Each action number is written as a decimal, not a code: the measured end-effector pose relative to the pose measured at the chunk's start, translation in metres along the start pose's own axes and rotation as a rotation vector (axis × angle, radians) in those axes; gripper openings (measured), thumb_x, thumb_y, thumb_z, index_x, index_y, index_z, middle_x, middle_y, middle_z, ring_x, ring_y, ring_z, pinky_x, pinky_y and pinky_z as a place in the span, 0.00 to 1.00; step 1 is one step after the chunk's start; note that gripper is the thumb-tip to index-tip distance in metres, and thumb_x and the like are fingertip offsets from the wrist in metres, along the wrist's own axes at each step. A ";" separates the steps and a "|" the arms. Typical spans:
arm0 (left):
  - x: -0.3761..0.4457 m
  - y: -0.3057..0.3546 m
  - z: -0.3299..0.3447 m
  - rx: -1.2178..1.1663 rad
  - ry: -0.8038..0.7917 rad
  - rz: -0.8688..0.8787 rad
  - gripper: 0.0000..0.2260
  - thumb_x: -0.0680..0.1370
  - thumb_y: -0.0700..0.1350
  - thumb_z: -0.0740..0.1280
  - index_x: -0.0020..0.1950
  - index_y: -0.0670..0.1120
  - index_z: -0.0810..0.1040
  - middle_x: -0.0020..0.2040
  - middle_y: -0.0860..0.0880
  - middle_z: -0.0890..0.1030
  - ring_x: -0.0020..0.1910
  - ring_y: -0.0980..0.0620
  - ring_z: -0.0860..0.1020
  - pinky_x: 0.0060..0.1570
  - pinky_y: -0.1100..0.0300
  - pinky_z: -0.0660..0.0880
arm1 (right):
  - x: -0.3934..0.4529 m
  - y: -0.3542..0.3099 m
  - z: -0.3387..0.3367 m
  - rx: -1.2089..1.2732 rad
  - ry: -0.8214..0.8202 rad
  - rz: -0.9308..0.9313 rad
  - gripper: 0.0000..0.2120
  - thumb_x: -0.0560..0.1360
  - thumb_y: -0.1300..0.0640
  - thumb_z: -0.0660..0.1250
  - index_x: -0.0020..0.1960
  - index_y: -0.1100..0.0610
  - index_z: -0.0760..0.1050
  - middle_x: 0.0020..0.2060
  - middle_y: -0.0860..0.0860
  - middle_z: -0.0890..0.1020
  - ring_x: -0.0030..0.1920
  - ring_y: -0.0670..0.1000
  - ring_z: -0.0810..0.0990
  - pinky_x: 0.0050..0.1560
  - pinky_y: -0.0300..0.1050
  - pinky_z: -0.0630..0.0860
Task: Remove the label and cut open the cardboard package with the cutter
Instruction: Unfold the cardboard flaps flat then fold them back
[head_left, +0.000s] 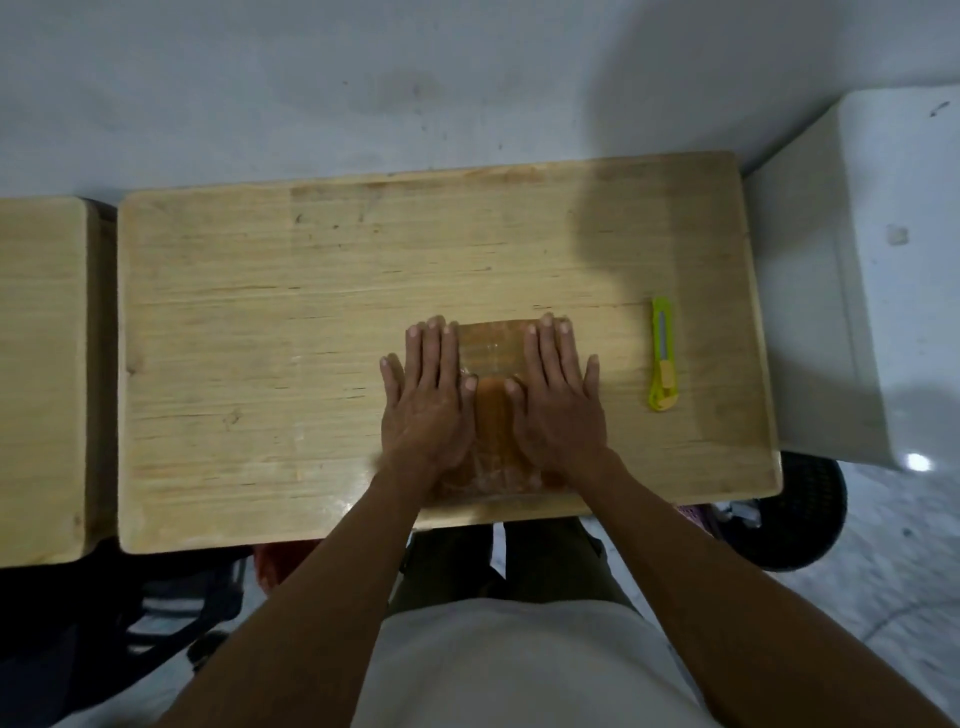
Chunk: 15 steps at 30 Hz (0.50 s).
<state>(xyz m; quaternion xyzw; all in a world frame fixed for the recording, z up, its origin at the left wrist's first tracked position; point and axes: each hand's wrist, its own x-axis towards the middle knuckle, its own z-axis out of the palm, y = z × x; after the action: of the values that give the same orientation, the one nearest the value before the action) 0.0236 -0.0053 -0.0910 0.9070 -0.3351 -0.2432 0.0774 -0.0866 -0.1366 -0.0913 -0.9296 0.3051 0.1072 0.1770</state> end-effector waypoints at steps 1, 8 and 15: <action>0.000 0.000 0.002 0.001 0.014 0.003 0.28 0.85 0.56 0.43 0.81 0.47 0.37 0.82 0.50 0.37 0.80 0.49 0.34 0.78 0.39 0.41 | 0.000 -0.001 0.001 -0.001 0.005 0.014 0.31 0.82 0.43 0.44 0.80 0.55 0.44 0.80 0.52 0.45 0.80 0.52 0.40 0.76 0.64 0.48; -0.004 -0.002 0.012 0.048 0.151 0.020 0.28 0.85 0.55 0.47 0.82 0.44 0.48 0.83 0.47 0.47 0.82 0.47 0.44 0.77 0.37 0.49 | -0.001 -0.006 0.004 0.046 0.051 0.040 0.30 0.83 0.45 0.48 0.80 0.54 0.45 0.80 0.50 0.45 0.80 0.49 0.41 0.76 0.64 0.48; -0.002 0.003 0.020 0.038 0.199 -0.007 0.29 0.84 0.53 0.53 0.82 0.42 0.50 0.83 0.45 0.49 0.82 0.47 0.45 0.77 0.38 0.46 | 0.001 -0.007 0.014 0.045 0.081 0.068 0.31 0.82 0.45 0.51 0.80 0.55 0.45 0.80 0.51 0.46 0.80 0.50 0.42 0.76 0.64 0.46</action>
<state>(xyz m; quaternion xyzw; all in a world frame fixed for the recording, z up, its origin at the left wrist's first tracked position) 0.0111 -0.0061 -0.1069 0.9291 -0.3272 -0.1457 0.0925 -0.0829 -0.1266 -0.1032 -0.9180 0.3459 0.0687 0.1815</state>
